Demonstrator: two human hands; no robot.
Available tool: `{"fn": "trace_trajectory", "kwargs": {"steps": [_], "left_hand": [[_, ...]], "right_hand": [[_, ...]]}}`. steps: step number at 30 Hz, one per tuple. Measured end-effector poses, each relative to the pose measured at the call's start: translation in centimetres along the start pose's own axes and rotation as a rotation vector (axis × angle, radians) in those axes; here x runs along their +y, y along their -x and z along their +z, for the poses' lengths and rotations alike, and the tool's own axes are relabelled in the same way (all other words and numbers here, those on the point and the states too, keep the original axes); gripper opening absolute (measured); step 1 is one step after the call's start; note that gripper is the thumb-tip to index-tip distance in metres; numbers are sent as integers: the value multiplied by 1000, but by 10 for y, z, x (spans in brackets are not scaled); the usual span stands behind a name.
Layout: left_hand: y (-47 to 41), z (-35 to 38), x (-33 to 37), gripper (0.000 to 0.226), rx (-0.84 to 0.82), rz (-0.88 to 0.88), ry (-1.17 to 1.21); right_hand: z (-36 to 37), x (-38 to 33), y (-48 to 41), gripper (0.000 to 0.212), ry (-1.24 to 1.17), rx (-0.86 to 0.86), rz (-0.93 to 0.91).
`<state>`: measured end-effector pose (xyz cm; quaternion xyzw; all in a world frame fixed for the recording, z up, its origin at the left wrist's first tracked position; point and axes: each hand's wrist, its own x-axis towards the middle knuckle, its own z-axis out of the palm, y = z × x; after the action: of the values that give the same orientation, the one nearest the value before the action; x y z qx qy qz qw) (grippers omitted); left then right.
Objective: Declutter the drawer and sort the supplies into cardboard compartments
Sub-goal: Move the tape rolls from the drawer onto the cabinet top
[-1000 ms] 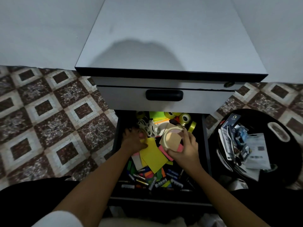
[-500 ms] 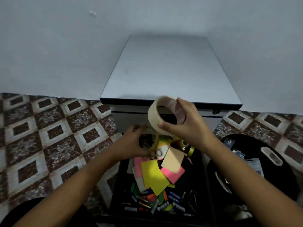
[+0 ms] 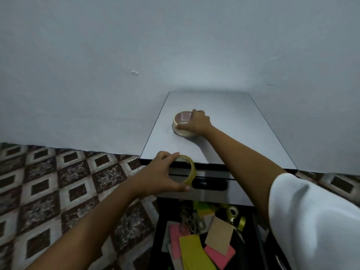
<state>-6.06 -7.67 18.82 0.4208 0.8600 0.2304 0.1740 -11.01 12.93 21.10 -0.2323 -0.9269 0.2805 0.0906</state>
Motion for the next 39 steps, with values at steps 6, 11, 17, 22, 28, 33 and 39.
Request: {"fn": "trace_trajectory", "kwargs": {"steps": [6, 11, 17, 22, 28, 33, 39], "left_hand": [[-27, -50, 2, 99, 115, -36, -34], [-94, -82, 10, 98, 183, -62, -27], [-165, -79, 16, 102, 102, -88, -44], [-178, -71, 7, 100, 91, -85, -15], [-164, -72, -19, 52, 355, -199, 478], [-159, -66, -40, 11, 441, -338, 830], [-157, -68, -47, 9, 494, -339, 846]], "right_hand": [[5, 13, -10, 89, -205, -38, -37], [-6, 35, -8, 66, -486, 19, 49], [-8, 51, -10, 50, -581, 24, 108], [-9, 51, -6, 46, -596, 9, 68], [-6, 52, 1, 59, -485, -82, -51], [8, 31, 5, 46, -507, 6, -84], [16, 17, 1, 43, -520, 13, -60]]}}
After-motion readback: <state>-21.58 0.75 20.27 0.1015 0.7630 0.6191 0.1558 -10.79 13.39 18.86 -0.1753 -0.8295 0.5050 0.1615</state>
